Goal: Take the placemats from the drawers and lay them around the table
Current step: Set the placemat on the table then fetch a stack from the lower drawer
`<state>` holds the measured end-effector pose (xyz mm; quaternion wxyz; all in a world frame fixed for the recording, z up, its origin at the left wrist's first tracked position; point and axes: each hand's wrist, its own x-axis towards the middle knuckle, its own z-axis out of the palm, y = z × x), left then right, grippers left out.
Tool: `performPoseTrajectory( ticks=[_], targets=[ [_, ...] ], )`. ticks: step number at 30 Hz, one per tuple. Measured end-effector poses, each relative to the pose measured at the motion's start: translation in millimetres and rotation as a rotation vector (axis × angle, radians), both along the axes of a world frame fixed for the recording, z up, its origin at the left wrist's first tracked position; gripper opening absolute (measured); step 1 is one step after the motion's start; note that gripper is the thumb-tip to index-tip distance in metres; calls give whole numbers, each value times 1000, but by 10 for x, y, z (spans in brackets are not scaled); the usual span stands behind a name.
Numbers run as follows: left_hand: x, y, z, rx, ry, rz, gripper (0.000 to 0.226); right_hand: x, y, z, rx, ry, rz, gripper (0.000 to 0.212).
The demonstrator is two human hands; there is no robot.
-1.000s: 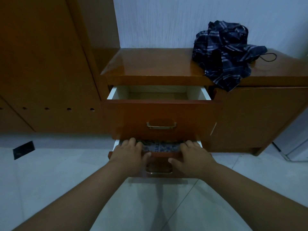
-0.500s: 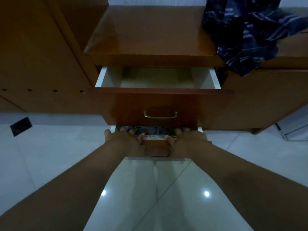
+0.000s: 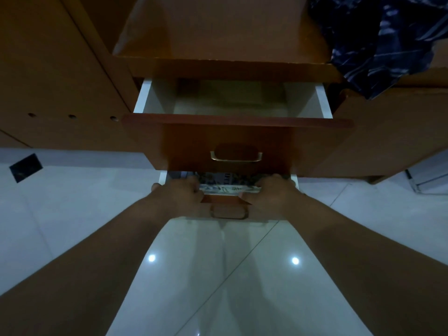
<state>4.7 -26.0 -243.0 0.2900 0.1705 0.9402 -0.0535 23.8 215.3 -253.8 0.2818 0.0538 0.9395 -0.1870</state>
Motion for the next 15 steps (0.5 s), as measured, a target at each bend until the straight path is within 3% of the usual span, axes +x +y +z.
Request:
performPoseTrajectory(
  ticks=[2,5,7,8,11,15],
  targets=[
    [-23,-66,-52,50,62,35,34,24,45,-15,-17,-35,9,66],
    [-51,-117,-94,74,60,73,53,23,13,-78,158,-69,85,96],
    [-64,-145,-79,131,71,109,43,38,-20,-154,267,-35,207,121],
    [-69,-155,-72,174,90,119,36,46,-34,-192,284,-47,236,124],
    [-70,-166,-62,248,76,131,29,38,-75,-226,234,-13,232,102],
    [-95,-210,-83,411,73,240,27,-8,-76,-175,33,50,30,69]
  ],
)
